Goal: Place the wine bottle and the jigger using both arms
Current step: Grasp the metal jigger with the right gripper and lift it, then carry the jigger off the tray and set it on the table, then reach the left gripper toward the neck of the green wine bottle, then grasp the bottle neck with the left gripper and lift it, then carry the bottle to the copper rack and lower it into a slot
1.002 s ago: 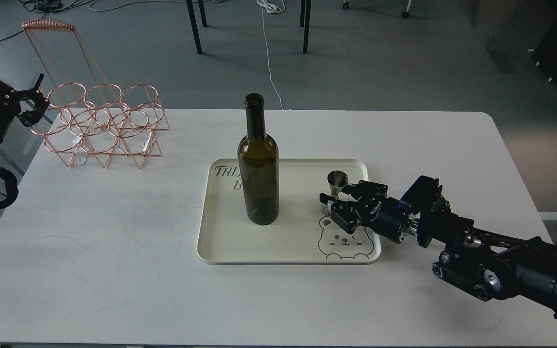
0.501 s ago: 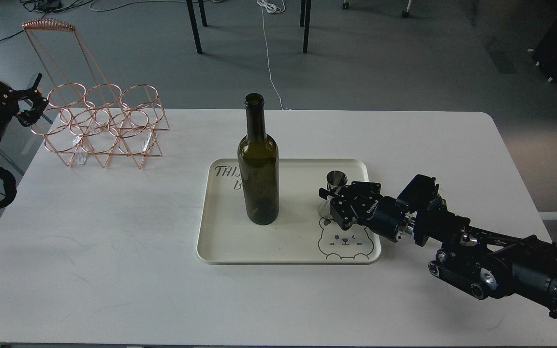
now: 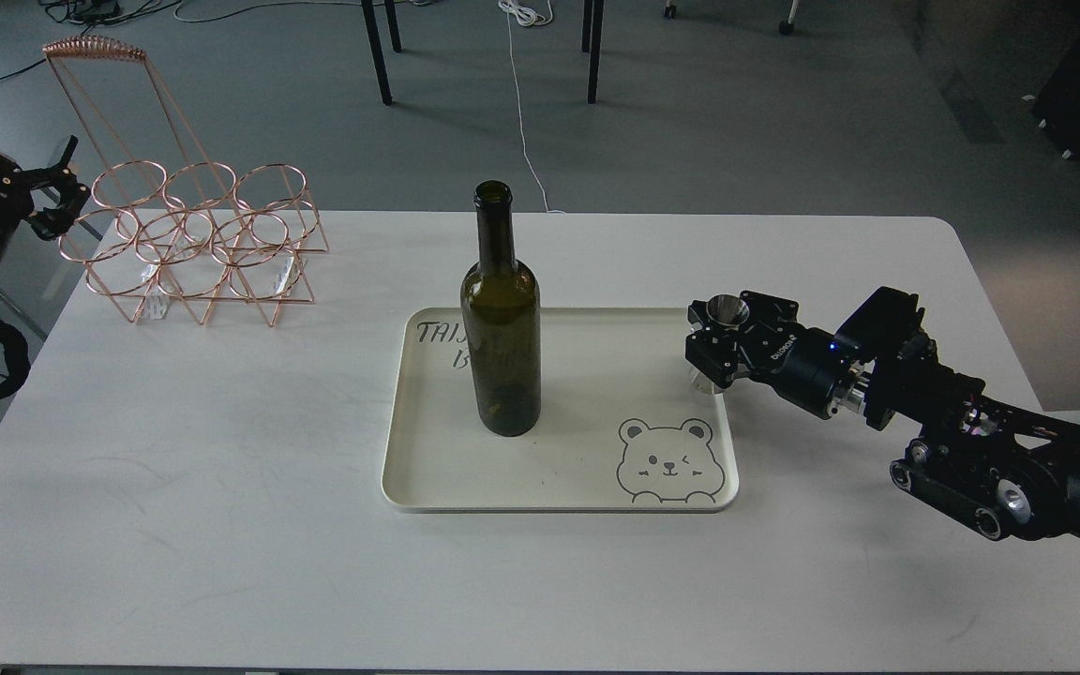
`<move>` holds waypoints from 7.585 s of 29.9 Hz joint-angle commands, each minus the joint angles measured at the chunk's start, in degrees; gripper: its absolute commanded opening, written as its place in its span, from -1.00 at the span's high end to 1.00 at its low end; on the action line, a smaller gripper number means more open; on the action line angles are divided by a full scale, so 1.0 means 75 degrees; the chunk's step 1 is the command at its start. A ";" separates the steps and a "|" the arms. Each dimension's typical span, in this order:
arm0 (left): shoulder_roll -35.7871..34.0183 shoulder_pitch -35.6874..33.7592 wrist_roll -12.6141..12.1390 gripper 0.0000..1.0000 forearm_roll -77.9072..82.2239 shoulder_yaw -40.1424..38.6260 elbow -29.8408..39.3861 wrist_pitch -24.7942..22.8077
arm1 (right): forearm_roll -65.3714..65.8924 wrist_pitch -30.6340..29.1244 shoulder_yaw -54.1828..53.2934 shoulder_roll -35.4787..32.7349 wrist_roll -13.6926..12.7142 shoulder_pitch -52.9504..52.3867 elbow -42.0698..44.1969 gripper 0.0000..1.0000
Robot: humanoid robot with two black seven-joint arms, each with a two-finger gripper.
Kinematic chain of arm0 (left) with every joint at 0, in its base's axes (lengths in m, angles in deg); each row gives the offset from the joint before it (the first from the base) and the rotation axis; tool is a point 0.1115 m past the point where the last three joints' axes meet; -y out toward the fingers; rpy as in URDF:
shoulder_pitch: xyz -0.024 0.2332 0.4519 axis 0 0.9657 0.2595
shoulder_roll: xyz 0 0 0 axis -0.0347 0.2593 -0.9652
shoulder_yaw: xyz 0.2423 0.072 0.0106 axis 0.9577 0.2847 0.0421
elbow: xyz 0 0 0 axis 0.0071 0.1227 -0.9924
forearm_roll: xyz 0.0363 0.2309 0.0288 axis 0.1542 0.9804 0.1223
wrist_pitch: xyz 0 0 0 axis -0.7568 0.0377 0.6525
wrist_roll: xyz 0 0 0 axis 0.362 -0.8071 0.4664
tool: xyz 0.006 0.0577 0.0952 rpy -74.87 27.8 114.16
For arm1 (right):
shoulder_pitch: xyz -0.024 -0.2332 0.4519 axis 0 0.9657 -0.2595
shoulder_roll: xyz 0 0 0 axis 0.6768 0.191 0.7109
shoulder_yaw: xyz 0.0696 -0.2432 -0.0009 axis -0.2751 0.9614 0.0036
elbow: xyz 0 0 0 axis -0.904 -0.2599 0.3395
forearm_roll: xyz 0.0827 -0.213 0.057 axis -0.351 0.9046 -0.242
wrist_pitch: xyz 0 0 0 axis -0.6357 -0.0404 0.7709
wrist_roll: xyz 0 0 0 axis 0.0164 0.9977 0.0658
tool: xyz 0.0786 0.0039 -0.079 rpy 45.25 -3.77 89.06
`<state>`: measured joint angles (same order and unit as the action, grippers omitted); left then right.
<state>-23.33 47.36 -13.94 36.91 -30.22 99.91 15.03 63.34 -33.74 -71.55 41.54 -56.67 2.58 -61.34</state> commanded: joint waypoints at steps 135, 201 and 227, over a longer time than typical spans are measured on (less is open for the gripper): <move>0.0545 -0.0615 -0.0094 -0.33 1.6619 0.0571 0.7126 0.2075 | -1.4897 -0.7467 -0.2547 -0.1129 0.0000 -0.0328 0.2845 -0.93; -0.1963 -0.2678 0.0878 0.76 1.5787 0.0735 0.3352 0.2344 | -1.4873 -0.7467 -0.2465 -0.1211 0.0000 -0.0363 0.2833 -0.93; -0.1635 -0.2572 0.0843 0.74 1.5599 0.0817 0.3376 0.2402 | -1.4873 -0.7467 -0.2500 -0.1199 0.0000 -0.0375 0.2833 -0.93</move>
<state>-35.82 27.95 -7.58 153.87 -24.12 125.22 32.69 -48.21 -89.74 -90.25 32.49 -56.65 -0.23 -40.09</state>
